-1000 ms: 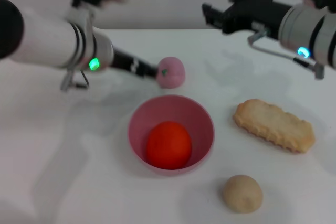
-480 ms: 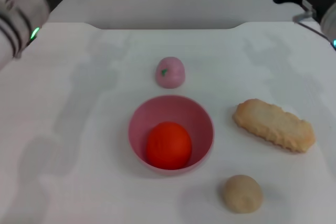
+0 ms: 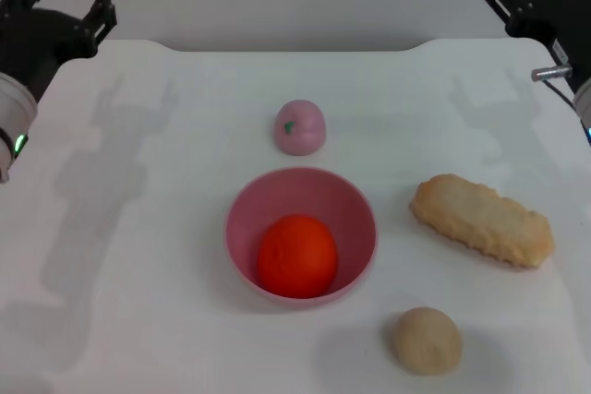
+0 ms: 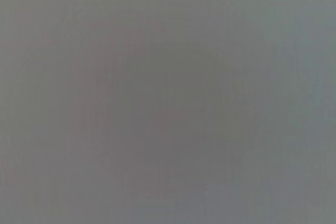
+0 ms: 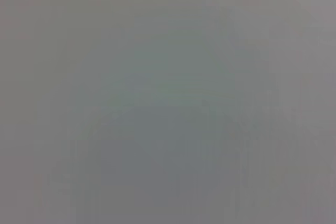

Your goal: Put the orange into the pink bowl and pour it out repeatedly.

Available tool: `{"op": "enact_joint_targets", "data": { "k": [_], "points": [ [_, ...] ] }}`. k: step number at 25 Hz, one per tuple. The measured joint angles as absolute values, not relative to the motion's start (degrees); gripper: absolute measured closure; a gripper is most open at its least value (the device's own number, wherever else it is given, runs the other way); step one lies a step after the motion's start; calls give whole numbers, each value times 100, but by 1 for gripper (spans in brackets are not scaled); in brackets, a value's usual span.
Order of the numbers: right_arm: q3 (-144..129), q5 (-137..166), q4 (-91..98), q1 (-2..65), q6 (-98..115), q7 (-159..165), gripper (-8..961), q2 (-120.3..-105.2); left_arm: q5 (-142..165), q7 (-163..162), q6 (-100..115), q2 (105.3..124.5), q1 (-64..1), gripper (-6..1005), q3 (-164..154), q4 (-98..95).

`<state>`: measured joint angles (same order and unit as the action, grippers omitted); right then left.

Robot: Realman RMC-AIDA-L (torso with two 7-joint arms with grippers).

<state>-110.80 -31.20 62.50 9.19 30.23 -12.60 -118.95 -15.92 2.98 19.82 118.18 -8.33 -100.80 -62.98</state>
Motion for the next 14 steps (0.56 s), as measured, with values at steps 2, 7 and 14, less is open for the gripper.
{"op": "enact_joint_targets", "data": {
  "k": [2, 7, 14],
  "points": [
    [-11149, -3088, 6238, 894, 3229, -1015, 137, -11882, -1592, 201, 1980, 11808, -825, 198, -10080, -6266],
    [-11176, -3083, 6213, 832, 3178, -919, 130, -11885, -1594, 185, 1989, 11798, -818, 198, -10082, -6178],
    [-11173, -3101, 5868, 902, 3144, -558, 130, -11891, -1596, 167, 2025, 11808, -985, 198, -10057, -5973]
  ]
}}
